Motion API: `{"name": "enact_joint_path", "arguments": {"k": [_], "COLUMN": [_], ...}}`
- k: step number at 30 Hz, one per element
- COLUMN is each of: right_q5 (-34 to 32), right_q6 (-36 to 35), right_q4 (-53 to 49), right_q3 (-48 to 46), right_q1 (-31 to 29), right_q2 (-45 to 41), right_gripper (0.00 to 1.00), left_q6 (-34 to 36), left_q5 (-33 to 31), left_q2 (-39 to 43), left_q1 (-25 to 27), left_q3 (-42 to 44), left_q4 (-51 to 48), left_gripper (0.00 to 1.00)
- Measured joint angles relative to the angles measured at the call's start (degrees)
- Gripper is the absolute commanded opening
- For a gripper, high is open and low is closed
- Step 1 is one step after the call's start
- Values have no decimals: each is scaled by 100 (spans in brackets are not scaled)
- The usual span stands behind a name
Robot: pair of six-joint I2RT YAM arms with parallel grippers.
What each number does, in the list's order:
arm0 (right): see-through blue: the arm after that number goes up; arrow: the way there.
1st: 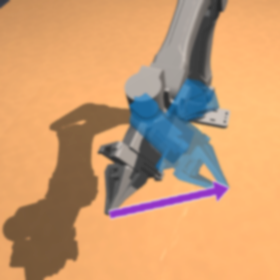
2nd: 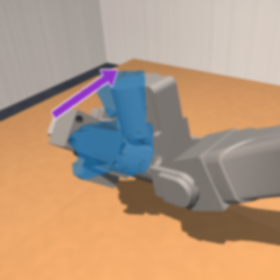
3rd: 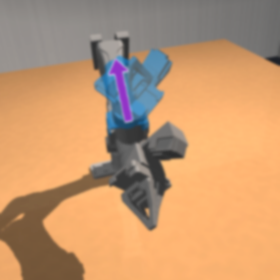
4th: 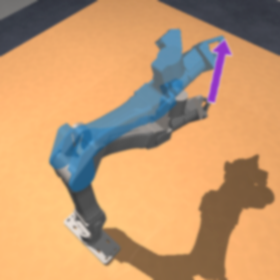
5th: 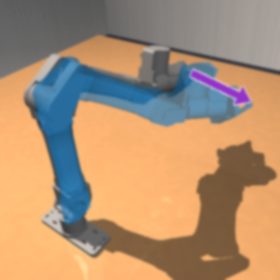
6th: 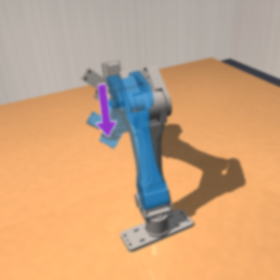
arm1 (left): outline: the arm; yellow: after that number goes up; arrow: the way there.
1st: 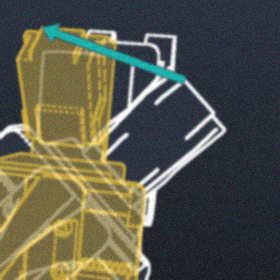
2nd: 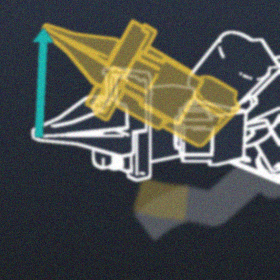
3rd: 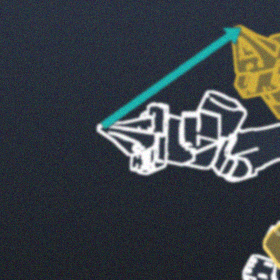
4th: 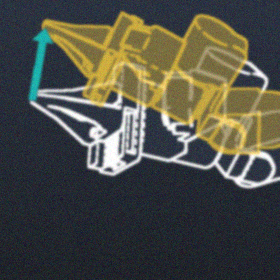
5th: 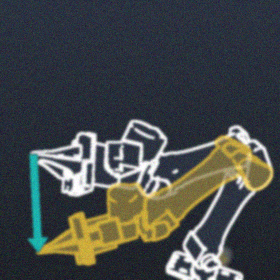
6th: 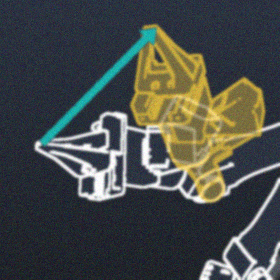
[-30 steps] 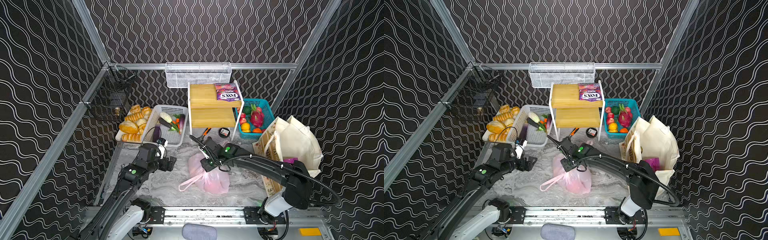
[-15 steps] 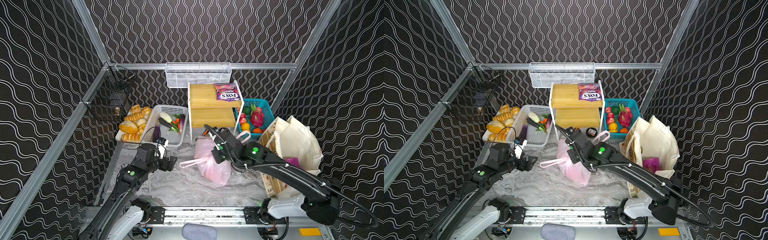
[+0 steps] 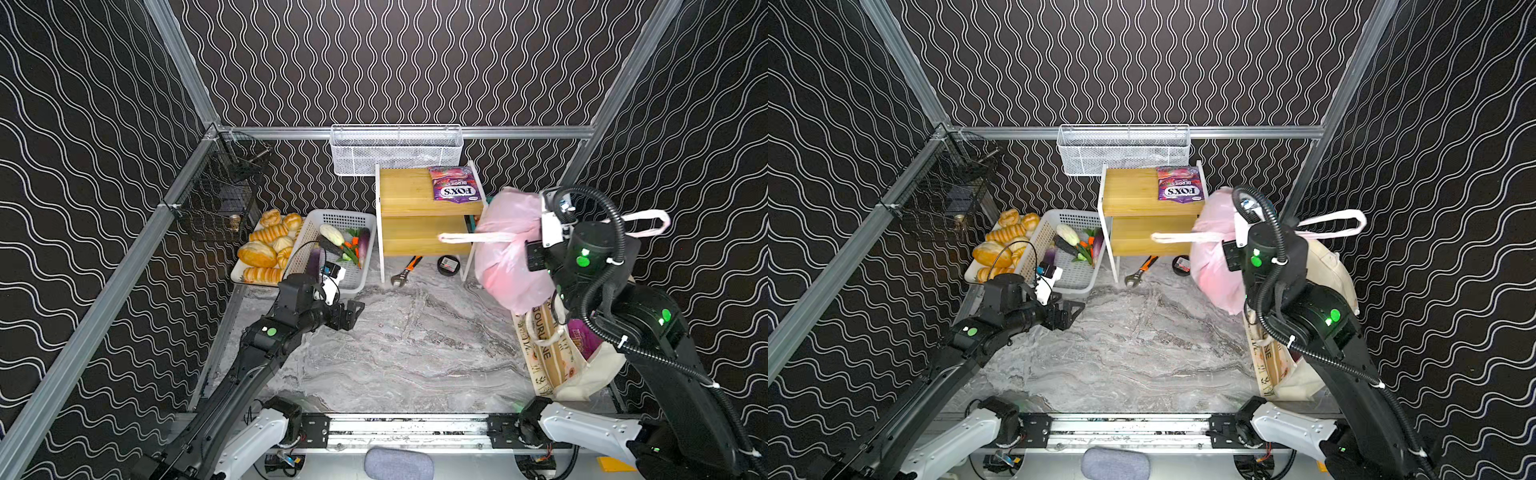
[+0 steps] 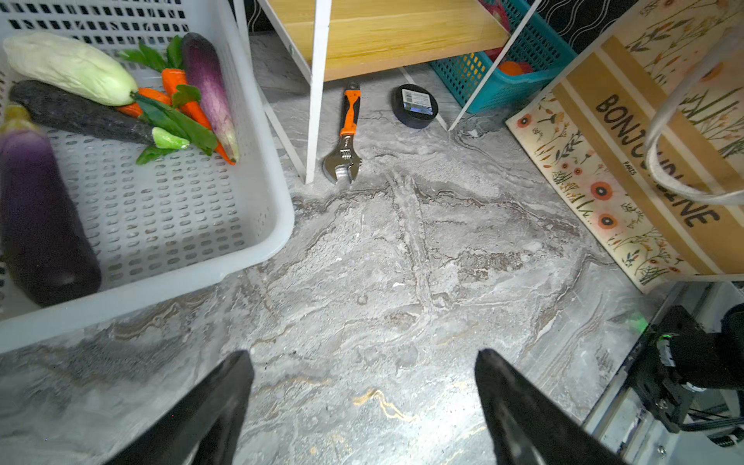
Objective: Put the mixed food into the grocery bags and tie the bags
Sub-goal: 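Carry the pink bag with the right gripper into the floral tote bag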
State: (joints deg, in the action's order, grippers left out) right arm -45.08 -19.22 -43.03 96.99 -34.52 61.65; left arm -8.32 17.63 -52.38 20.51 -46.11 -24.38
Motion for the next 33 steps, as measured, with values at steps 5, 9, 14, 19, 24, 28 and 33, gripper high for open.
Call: {"name": "enact_joint_path", "arguments": {"k": [5,9,14,19,24,28,33], "right_q5": [179,835,1663,2194,2498,2426,2238], "right_q6": [-586,-737,-662,-125,328,538,824], "right_q4": [278,354,365,479,444,356,275], "right_q3": [201,83,-461,-1421,-1926,-1998,-2186], "right_q1": [1401,2726,3901,4623,4712,4732,4763], "right_q2": [-74,-68,-37,-444,-789,-1038,-1204], "right_gripper": [0,0,0,0,0,0,0], "left_q6": [-258,-529,-699,-717,-715,-713,-713], "left_q5": [341,590,728,741,767,824,922], "left_q2": [-391,-599,-662,-680,-752,-872,-960], "left_q1": [0,0,0,0,0,0,0], "left_q3": [-144,-140,-118,-26,72,155,155], "left_q4": [225,466,581,634,647,710,846], "left_gripper": [84,83,84,84,84,84,85]}}
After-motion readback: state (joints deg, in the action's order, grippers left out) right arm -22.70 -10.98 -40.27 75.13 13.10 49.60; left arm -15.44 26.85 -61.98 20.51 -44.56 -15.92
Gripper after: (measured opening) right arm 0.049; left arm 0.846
